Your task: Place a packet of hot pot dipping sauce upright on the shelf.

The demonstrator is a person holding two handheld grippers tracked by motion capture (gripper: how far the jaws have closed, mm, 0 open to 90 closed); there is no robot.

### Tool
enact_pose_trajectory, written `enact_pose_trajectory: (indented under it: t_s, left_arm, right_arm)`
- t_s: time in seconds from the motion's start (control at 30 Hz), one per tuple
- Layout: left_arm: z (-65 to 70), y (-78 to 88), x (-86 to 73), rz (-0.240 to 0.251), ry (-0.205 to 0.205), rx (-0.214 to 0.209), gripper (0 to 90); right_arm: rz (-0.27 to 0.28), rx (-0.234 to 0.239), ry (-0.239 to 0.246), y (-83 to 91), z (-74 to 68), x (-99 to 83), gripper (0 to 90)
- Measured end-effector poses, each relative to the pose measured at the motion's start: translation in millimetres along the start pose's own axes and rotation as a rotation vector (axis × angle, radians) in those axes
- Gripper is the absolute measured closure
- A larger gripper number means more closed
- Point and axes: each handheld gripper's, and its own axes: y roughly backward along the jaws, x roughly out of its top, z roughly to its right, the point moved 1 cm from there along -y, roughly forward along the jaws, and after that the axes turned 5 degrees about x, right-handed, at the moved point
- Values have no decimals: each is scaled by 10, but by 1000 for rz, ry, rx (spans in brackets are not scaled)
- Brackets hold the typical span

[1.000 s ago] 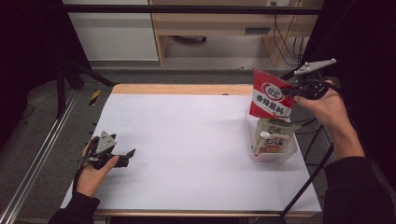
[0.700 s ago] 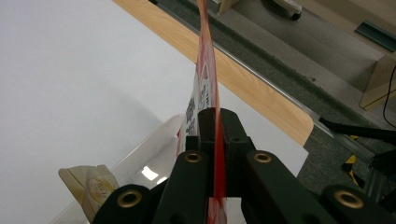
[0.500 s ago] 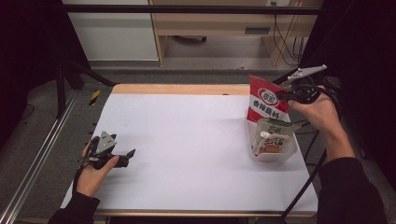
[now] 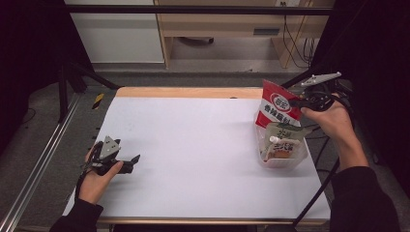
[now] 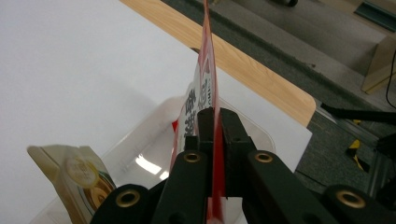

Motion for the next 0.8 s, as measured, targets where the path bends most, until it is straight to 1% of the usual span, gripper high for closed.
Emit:
enact_pose_trajectory:
  t_s: [0.1, 0.13, 0.17, 0.2, 0.27, 0.3, 0.33, 0.37, 0.43, 0.47, 0.5, 0.57, 0.63, 0.7, 0.73, 0.8]
  left_arm:
    - [2, 0, 1, -1, -2, -1, 67]
    - [2, -2, 0, -7, -7, -2, 67]
    - [2, -2, 0, -7, -7, -2, 67]
    - [6, -5, -1, -8, -8, -3, 67]
    - [8, -6, 0, -8, -9, -3, 67]
    - [8, -6, 0, -8, -9, -3, 67]
    - [9, -7, -1, -9, -8, -4, 67]
    - [9, -7, -1, -9, -8, -4, 67]
    - [8, -8, -2, -9, -8, -3, 67]
    - [7, -10, -2, -9, -6, -4, 67]
    - [7, -10, -2, -9, -6, -4, 67]
    - [9, -12, -2, -10, -7, -4, 67]
    - [10, -9, -1, -9, -9, -4, 67]
    - [9, -5, 0, -9, -9, -5, 67]
    - [8, -4, 0, -9, -9, -5, 67]
    - [7, -3, 0, -6, -5, -6, 67]
  right_arm:
    - [-17, -11, -3, 19, 27, -66, 888]
    - [-31, -21, -6, 31, 44, -114, 864]
    - [-31, -21, -6, 31, 44, -114, 864]
    - [-34, -25, -17, 36, 53, -159, 827]
    - [-32, -34, -19, 35, 67, -191, 771]
    - [-32, -34, -19, 35, 67, -191, 771]
    - [-32, -44, -24, 40, 65, -203, 704]
    - [-32, -44, -24, 40, 65, -203, 704]
    - [-12, -57, -29, 47, 55, -192, 577]
    - [9, -74, -23, 64, 40, -170, 473]
    - [9, -74, -23, 64, 40, -170, 473]
    - [56, -122, -13, 100, 2, -126, 346]
    - [83, -133, -11, 119, -17, -100, 287]
    - [91, -139, -11, 124, -26, -87, 273]
    - [98, -153, -10, 135, -38, -64, 237]
    - [103, -158, -18, 141, -46, -50, 225]
